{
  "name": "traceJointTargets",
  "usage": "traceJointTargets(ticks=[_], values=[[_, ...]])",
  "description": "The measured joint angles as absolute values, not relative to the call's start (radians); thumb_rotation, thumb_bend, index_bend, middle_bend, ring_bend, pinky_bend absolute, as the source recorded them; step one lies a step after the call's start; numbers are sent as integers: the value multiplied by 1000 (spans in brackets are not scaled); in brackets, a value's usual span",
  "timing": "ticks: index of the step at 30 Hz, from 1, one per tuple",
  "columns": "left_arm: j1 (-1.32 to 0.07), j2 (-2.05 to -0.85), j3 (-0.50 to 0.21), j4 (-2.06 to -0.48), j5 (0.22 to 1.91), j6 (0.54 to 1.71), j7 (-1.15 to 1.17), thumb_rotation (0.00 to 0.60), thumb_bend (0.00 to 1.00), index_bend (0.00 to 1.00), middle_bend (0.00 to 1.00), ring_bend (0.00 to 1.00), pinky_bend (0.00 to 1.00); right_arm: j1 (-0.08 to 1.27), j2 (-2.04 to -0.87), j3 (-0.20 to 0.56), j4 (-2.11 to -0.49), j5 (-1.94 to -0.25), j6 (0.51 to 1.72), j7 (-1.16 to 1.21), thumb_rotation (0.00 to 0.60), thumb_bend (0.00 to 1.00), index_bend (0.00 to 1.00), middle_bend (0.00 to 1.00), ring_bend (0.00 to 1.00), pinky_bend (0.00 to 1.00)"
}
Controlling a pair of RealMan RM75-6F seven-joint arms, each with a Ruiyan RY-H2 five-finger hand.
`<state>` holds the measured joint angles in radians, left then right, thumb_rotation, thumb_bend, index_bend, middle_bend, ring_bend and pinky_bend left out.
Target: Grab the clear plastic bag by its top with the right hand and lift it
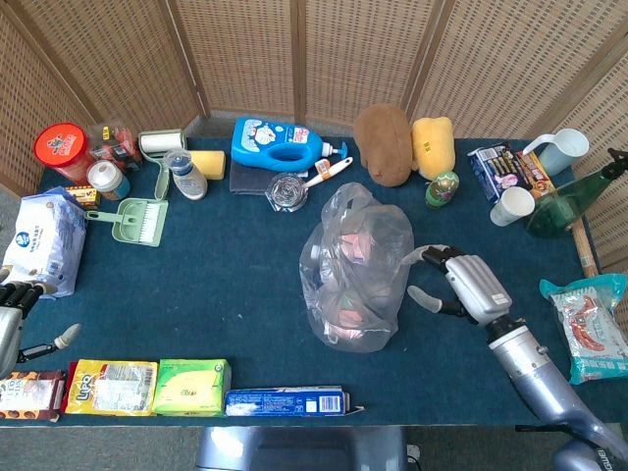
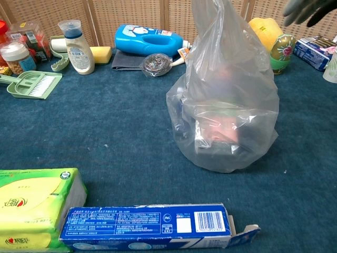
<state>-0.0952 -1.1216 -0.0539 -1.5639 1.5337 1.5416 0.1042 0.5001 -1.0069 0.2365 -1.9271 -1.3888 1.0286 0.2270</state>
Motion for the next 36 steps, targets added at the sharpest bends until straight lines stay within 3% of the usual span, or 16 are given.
traceJointTargets(ticks=[16,36], values=[[-94,-1142,-54,-1496,1497,1512,54,0,156,342,356,309,133,642,-1138,291,-1894,-1232,915,189,0,292,318,310,261,225],[-96,-1183,-53,-1396,1475,1483,-22,1,156,342,357,309,133,770,-1181,382,-2047,-965,784,256,0,286,318,311,261,222]])
